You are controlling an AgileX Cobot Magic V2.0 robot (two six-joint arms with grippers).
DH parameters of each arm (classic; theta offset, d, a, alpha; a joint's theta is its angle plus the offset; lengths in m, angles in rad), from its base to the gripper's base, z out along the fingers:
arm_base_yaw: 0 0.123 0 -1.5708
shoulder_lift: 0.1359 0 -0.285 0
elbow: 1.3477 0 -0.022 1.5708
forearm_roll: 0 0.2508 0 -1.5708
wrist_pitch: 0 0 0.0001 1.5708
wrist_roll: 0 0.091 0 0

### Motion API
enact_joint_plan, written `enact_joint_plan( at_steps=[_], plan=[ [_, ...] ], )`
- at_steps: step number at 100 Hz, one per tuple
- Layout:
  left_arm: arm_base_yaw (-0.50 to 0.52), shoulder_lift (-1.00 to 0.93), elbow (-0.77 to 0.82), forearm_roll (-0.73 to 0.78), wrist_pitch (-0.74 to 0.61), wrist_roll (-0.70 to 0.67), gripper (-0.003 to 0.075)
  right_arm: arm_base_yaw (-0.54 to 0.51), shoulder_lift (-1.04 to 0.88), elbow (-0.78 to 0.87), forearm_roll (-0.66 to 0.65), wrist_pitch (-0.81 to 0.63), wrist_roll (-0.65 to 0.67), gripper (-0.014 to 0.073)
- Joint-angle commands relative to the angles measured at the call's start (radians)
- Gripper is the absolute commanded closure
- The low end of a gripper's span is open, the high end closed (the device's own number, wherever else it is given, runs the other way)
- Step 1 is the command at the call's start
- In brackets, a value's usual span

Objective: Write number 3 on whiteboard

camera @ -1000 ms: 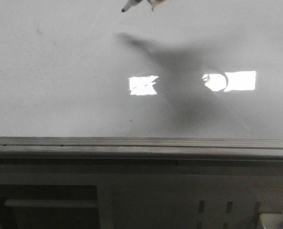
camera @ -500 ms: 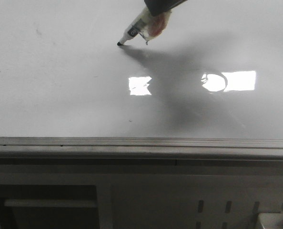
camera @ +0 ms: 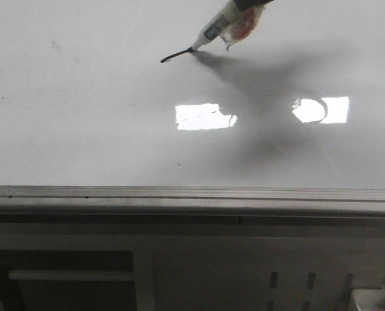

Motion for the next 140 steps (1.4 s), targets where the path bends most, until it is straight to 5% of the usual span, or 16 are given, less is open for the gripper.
enact_joint_plan(
  at_steps=[1,77,111,140],
  plan=[
    [0.003,0.010,-0.025,-0.021,-0.082,-0.011,0.0741,-0.038,-0.015,-0.010,-0.086,-0.019,-0.003,0.0657],
    [0.003,0.010,-0.025,-0.021,-0.093,-0.011,0.0741,0.062,0.045,0.087,0.010,-0.139,0.022,0.0657],
    [0.003,0.010,-0.025,-0.021,-0.141,-0.009,0.0741,-0.033,-0.051,0.087,0.008,-0.058,0.022,0.0657],
    [0.003,0.010,-0.025,-0.021,-0.141,-0.009,0.0741,-0.006,-0.067,0.101,0.055,0.014,0.028,0.0657]
  ],
)
